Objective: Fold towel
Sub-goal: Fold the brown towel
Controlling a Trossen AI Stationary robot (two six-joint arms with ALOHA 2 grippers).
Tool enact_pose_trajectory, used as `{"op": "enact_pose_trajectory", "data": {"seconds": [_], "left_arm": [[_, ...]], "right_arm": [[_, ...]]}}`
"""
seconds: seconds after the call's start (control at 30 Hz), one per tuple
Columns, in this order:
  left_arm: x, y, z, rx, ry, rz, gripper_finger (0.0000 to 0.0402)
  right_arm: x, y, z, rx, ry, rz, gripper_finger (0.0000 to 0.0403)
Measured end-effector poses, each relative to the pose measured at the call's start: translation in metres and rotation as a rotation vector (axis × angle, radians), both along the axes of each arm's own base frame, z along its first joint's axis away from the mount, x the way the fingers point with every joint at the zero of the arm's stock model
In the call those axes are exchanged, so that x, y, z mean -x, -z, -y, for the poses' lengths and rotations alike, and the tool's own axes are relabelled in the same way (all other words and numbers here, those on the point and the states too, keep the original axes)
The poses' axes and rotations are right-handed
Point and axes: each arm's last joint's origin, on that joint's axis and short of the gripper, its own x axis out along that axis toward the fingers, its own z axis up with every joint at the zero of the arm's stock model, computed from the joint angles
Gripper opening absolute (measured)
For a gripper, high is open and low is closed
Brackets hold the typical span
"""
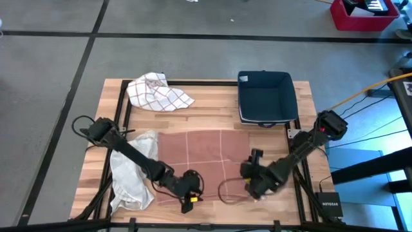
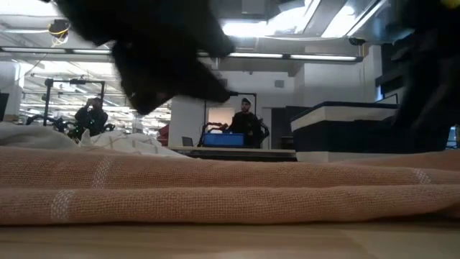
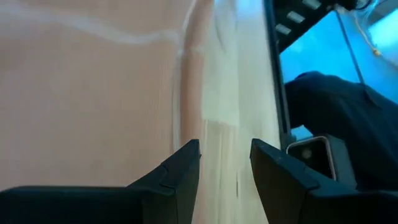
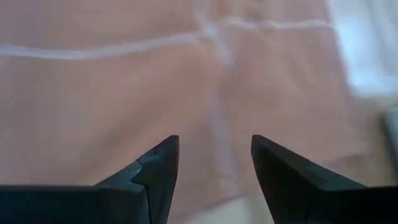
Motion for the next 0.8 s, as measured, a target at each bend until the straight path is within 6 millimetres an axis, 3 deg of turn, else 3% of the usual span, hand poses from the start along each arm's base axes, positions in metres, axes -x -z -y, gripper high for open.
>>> {"op": "enact_pose_trajectory", "data": {"seconds": [0.2, 0.37, 0.57, 0.8], "left_arm": [[0.003, 0.006, 0.0, 0.035, -0.061, -0.075, 0.0135], [0.012, 0.015, -0.002, -0.012, -0.073, -0.187, 0.0135], [0.023, 0.023, -0.005, -0.047, -0.089, -0.33, 0.0135], [0.037, 0.024, 0.006, -0.083, -0.083, -0.378, 0.0135]], "right_arm": [[-0.002, 0.027, 0.033, -0.037, 0.009, -0.133, 0.0204], [0.001, 0.044, 0.048, -0.116, 0.022, -0.141, 0.0204], [0.005, 0.044, 0.059, -0.034, 0.061, -0.178, 0.0204], [0.012, 0.038, 0.065, 0.007, 0.082, -0.208, 0.0204]]}}
